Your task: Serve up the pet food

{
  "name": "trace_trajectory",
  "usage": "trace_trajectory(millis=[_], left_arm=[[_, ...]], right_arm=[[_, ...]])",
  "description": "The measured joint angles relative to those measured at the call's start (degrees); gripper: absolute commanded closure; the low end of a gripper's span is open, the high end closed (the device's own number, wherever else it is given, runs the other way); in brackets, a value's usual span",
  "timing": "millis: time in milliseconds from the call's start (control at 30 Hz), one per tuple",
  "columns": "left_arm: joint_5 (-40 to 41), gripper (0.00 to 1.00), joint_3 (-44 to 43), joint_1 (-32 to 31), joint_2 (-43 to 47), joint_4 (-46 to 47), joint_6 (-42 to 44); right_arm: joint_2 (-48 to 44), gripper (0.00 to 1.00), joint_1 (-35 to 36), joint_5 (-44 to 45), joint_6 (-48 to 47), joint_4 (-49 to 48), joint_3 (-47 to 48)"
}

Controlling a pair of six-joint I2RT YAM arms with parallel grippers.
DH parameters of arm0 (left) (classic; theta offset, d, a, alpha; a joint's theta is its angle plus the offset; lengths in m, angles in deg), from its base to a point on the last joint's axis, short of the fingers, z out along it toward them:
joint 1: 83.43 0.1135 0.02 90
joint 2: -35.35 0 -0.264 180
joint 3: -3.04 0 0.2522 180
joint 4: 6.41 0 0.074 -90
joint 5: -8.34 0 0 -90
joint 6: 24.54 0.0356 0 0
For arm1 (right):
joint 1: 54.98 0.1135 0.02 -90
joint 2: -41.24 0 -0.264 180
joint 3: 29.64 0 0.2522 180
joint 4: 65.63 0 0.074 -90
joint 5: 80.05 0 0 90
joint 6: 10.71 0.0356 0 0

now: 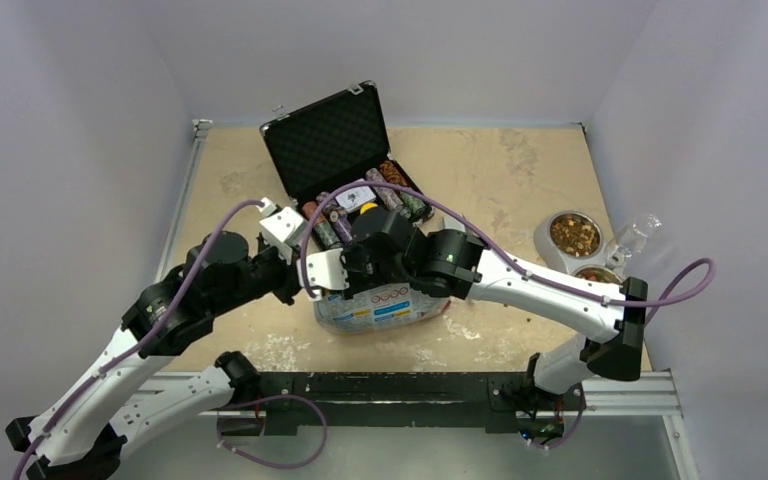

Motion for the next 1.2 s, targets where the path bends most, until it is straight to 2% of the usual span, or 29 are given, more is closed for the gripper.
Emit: trace_trajectory(millis=[167, 200, 233, 267, 333, 467, 500, 533, 600, 633, 767, 800, 967, 1033, 1200], left_arm=[[0.66, 1.0, 0.0, -0.37, 0.24, -0.35, -2.08], [0.52, 1.0, 0.0, -0.63, 0.24, -0.17, -2.89], [0.33, 1.0, 0.0, -0.79, 0.24, -0.09, -3.52], [0.44, 1.0, 0.0, -0.85, 0.24, -0.04, -3.98], [1.77, 1.0, 0.0, -0.7, 0.59, -0.63, -4.66], [3.98, 1.0, 0.0, -0.61, 0.9, -0.98, -5.09], [4.24, 1.0, 0.0, -0.59, 0.9, -0.98, -5.22], [4.42, 1.0, -0.02, -0.59, 0.87, -1.01, -5.51], [4.42, 1.0, -0.35, -0.59, 0.7, -1.53, -6.12], [4.57, 1.0, -0.72, -0.59, 0.39, -1.95, -6.6], [6.21, 0.59, -4.79, -0.48, -2.51, -6.99, -10.71], [7.21, 0.54, -7.67, -0.39, -3.74, -9.68, -12.87], [10.56, 0.39, -26.95, -0.15, -9.31, -19.43, -25.38], [10.88, 0.37, -33.42, -0.13, -10.58, -23.32, -30.8], [10.95, 0.36, -40.06, -0.02, -12.46, -32.28, -45.94]], right_arm=[[-4.24, 1.0, 0.92, 1.16, -2.58, -5.68, -6.97], [-5.27, 0.89, 0.94, 1.14, -3.34, -6.6, -8.28], [-6.16, 0.72, 0.81, 0.96, -3.89, -7.37, -9.38], [-6.88, 0.66, 0.52, 0.59, -4.28, -7.89, -10.19], [-9.01, 0.61, -1.38, 0.39, -4.96, -7.41, -11.5], [-13.81, 0.57, -8.17, -1.88, -5.9, -4.98, -13.62], [-14.16, 0.57, -8.76, -2.14, -6.21, -4.66, -13.64], [-14.23, 0.63, -9.25, -2.67, -6.62, -4.48, -13.64], [-13.7, 0.85, -9.35, -3.89, -7.65, -4.13, -13.64], [-13.25, 1.0, -9.35, -4.24, -8.13, -3.76, -13.64], [-11.61, 1.0, -8.94, -4.7, -8.81, -3.3, -13.35], [-11.54, 1.0, -8.94, -4.48, -8.63, -3.5, -13.31], [-12.0, 1.0, -8.72, -3.17, -6.51, -4.48, -13.81], [-12.0, 1.0, -8.63, -2.69, -5.73, -4.74, -13.81], [-12.04, 1.0, -8.11, -0.85, -4.11, -5.64, -14.21]])
